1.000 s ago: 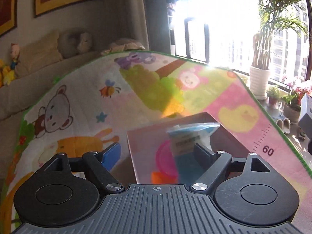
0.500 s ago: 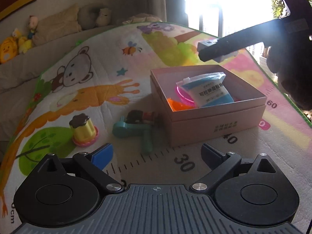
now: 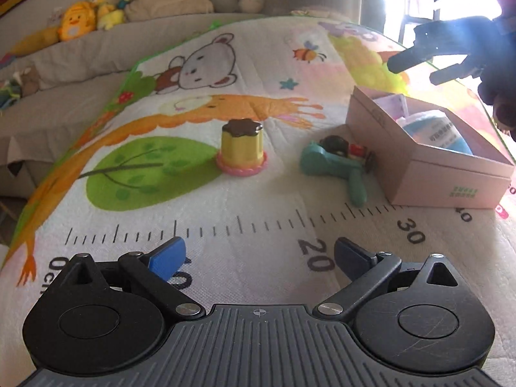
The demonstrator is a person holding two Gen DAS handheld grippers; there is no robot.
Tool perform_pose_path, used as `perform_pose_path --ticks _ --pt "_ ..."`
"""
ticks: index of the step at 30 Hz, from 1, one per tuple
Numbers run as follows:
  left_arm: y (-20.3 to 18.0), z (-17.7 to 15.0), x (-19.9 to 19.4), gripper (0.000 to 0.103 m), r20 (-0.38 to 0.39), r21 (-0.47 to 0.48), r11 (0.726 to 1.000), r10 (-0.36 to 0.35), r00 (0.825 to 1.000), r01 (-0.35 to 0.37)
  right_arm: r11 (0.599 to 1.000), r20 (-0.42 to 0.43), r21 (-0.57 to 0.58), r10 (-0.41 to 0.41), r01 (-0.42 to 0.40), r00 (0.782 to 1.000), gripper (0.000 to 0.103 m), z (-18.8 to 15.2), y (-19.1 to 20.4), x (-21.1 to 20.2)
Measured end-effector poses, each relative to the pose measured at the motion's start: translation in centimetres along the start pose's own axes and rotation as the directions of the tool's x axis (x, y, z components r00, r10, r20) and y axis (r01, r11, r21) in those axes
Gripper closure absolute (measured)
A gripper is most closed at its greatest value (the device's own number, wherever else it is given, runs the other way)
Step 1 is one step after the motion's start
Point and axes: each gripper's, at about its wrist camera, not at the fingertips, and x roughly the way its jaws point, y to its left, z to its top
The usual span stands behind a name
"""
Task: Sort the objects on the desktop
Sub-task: 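Grasp the red-shirted doll keychain with the right tool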
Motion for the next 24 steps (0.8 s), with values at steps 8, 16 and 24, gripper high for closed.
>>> perform_pose_path --ticks 8,16,24 --pt "0.6 -0.3 -0.2 0.002 0.022 -0.04 0.999 -0.027 0.999 0.028 0.99 -0.219 -0.132 0.023 -0.053 0.976 0.066 1.3 8.8 6.1" --pt "1.1 -0.3 -0.3 0.001 0.033 -0.073 0.995 -0.06 0.998 0.062 0.977 -0.323 -0.214 -0.088 0.017 0.942 0.067 -0.5 11.2 10.5" --pt "1.8 -0.3 -0.5 0.001 0.033 -0.129 0.99 -0.05 0.998 0.054 0.953 -0.434 -0.035 0.257 -0.301 0.864 0.067 -3.2 11.6 4.4"
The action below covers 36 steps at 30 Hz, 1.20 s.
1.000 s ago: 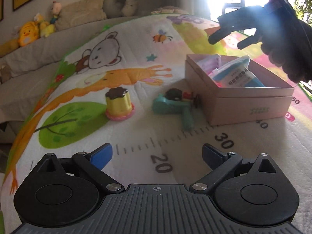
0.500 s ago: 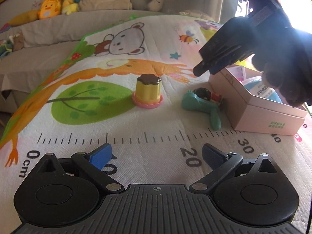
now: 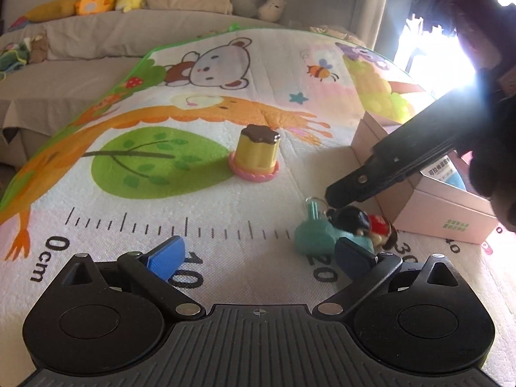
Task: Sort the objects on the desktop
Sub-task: 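Grasp the red-shirted doll keychain with the right tool, then lift the doll keychain with the right tool and carry it toward the box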
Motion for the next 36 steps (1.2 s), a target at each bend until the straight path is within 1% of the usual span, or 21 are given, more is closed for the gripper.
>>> perform_pose_path --ticks 1,2,4,5,6,9,13,14,17,19,20,27,30,32,33,34,35,36 --pt "-0.1 0.0 0.0 0.001 0.0 0.004 1.0 0.002 1.0 -0.002 1.0 0.032 0.006 0.0 0.0 0.999 0.067 -0.6 0.0 -1.0" --pt "-0.1 0.0 0.0 0.001 0.0 0.01 1.0 0.003 1.0 -0.003 1.0 0.076 -0.002 -0.024 0.024 0.997 0.067 -1.3 0.0 -2.2" --pt "-0.1 0.0 0.1 0.001 0.0 0.01 1.0 0.006 1.0 -0.006 0.995 0.151 -0.054 -0.076 0.085 0.986 0.066 -2.7 0.3 -3.6" --pt "0.0 0.0 0.1 0.001 -0.001 0.001 1.0 0.008 1.0 -0.008 0.989 0.175 -0.085 -0.101 0.117 0.979 0.064 -3.4 0.6 -4.0" --pt "0.2 0.0 0.1 0.001 -0.002 -0.011 1.0 0.015 1.0 -0.015 0.984 0.187 -0.113 -0.112 0.135 0.976 0.059 -4.1 0.8 -4.1" --pt "0.7 0.1 0.2 0.001 -0.003 -0.048 0.998 0.031 1.0 -0.031 0.973 0.185 -0.183 -0.105 0.139 0.977 0.057 -5.9 1.4 -3.5" --pt "0.5 0.2 0.2 0.001 -0.002 -0.046 0.998 0.051 0.999 -0.051 0.964 0.186 -0.229 -0.095 0.137 0.978 0.057 -7.3 1.7 -1.8" --pt "0.5 0.1 0.2 0.001 -0.002 -0.048 0.997 0.055 0.998 -0.055 0.965 0.204 -0.226 -0.085 0.131 0.975 0.056 -7.5 1.5 -1.6" --pt "0.8 0.1 0.1 0.001 0.0 -0.061 0.996 0.063 0.998 -0.063 0.977 0.207 -0.192 -0.051 0.091 0.977 0.057 -7.6 0.8 -1.6" --pt "0.8 0.1 0.1 0.001 0.001 -0.064 0.996 0.061 0.998 -0.061 0.983 0.202 -0.17 -0.029 0.064 0.979 0.072 -7.8 0.4 -1.8" --pt "0.8 0.1 0.1 0.001 0.0 -0.063 0.996 0.062 0.998 -0.062 0.985 0.198 -0.161 -0.024 0.057 0.98 0.077 -8.0 0.3 -2.0" --pt "0.7 0.1 0.1 0.001 -0.001 -0.06 0.996 0.064 0.998 -0.064 0.994 0.185 -0.086 -0.051 0.068 0.981 0.078 -11.2 -1.4 -3.9" --pt "0.8 0.1 0.1 0.0 -0.001 -0.059 0.996 0.065 0.998 -0.065 0.993 0.178 -0.068 -0.084 0.098 0.98 0.078 -12.3 -1.8 -4.4" --pt "0.7 0.1 0.1 0.0 -0.003 -0.058 0.996 0.066 0.998 -0.066 0.99 0.195 -0.081 -0.102 0.119 0.976 0.077 -12.8 -1.7 -4.7" --pt "0.7 0.1 0.1 0.0 -0.005 -0.054 0.996 0.069 0.998 -0.07 0.988 0.212 -0.086 -0.106 0.127 0.972 0.074 -12.9 -1.5 -4.8" --pt "0.5 0.2 -0.1 0.0 -0.006 -0.043 0.996 0.077 0.997 -0.077 0.988 0.227 -0.089 -0.106 0.129 0.968 0.066 -12.8 -1.4 -4.9" --pt "0.3 0.3 -0.3 0.0 0.001 -0.026 0.996 0.084 0.996 -0.084 0.989 0.242 -0.084 -0.1 0.123 0.965 0.061 -12.6 -1.3 -4.9" --pt "0.2 0.4 -0.7 0.0 0.013 -0.006 0.996 0.092 0.996 -0.092 0.99 0.255 -0.076 -0.092 0.115 0.962 0.053 -12.3 -1.3 -5.0"
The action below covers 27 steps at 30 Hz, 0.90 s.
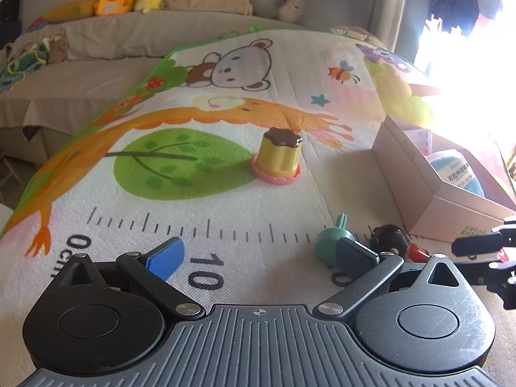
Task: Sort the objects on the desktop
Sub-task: 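Lift the doll keychain with the right tool and carry it toward the box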
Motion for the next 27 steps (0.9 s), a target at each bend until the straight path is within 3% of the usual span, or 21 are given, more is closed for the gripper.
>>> perform_pose_path --ticks 3,8,13,21,27 --pt "0.2 0.8 -1.7 0.0 0.049 0.021 0.999 0.024 0.999 -0.025 0.999 0.037 0.028 0.018 -0.019 0.999 0.046 1.4 0.0 1.0" --pt "1.1 1.8 -3.3 0.0 0.064 0.01 0.999 0.053 0.997 -0.053 0.998 0.024 0.038 0.05 -0.051 0.998 0.046 2.8 1.0 3.9" --pt "0.5 0.9 -3.6 0.0 0.028 0.06 0.998 0.022 0.999 -0.023 0.992 0.016 0.071 0.1 -0.1 0.995 0.069 2.5 1.2 4.1" --pt "-2.7 -0.7 -3.3 0.0 -0.025 0.173 0.982 -0.077 0.997 0.08 0.988 0.02 0.148 0.045 -0.048 0.999 0.069 -1.1 -1.1 0.5" --pt "-5.4 -2.2 -3.3 0.0 -0.061 0.291 0.945 -0.136 0.989 0.148 0.974 0.045 0.221 -0.052 0.041 0.998 0.069 -4.2 -2.6 -2.3"
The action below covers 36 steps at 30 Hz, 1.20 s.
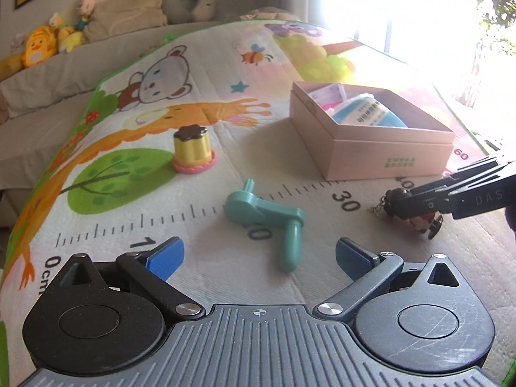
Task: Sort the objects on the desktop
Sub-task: 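Lift the doll keychain with the right tool and carry it toward the box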
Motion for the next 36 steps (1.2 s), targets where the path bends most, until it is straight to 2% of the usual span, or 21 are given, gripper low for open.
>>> perform_pose_path --ticks 3,6,7,11,15,20,22,26,32,35,36 --pt "-1.1 0.0 0.7 0.0 -0.017 0.038 0.999 -0.008 1.0 0.009 0.997 0.038 -0.01 -0.075 0.076 0.996 0.067 -1.1 0.0 -1.2" --pt "-1.8 0.3 1.6 0.0 -0.039 0.059 0.998 -0.002 0.999 0.004 0.995 0.073 -0.029 -0.097 0.099 0.993 0.045 -2.2 0.2 -2.1" --pt "-2.0 0.4 2.0 0.0 -0.048 0.064 0.998 0.0 0.999 0.003 0.995 0.08 -0.034 -0.096 0.099 0.992 0.041 -2.4 0.3 -2.3" --pt "-2.3 0.7 3.2 0.0 -0.07 0.094 0.995 0.052 0.996 -0.045 0.994 0.082 -0.031 -0.102 0.105 0.991 0.038 -3.0 0.2 -2.1" --pt "-1.8 1.1 3.4 0.0 -0.072 0.118 0.988 0.104 0.992 -0.095 0.991 0.093 -0.032 -0.127 0.13 0.988 0.029 -3.5 0.1 -1.6" --pt "-0.8 1.4 3.5 0.0 -0.056 0.173 0.97 0.183 0.982 -0.171 0.988 0.11 -0.037 -0.147 0.152 0.983 0.023 -4.3 0.3 -1.0" --pt "-0.5 1.7 3.6 0.0 -0.056 0.177 0.972 0.168 0.984 -0.155 0.987 0.113 -0.043 -0.148 0.153 0.983 0.023 -4.6 0.4 -0.8" --pt "-0.7 2.1 4.7 0.0 -0.067 0.183 0.982 0.06 0.996 -0.047 0.988 0.136 -0.056 -0.137 0.146 0.981 0.021 -4.7 0.6 -1.2" --pt "-1.3 3.1 6.2 0.001 -0.049 0.181 0.983 0.054 0.997 -0.044 0.983 0.15 -0.091 -0.146 0.161 0.978 0.021 -4.4 1.0 -1.4" --pt "-1.2 3.3 6.2 0.023 -0.053 0.171 0.985 0.019 0.998 -0.009 0.974 0.154 -0.139 -0.155 0.177 0.976 0.021 -3.8 1.5 -1.2" --pt "-1.2 3.3 6.1 0.027 -0.056 0.164 0.986 0.011 0.998 -0.002 0.971 0.151 -0.152 -0.162 0.184 0.975 0.021 -3.6 1.7 -1.0"
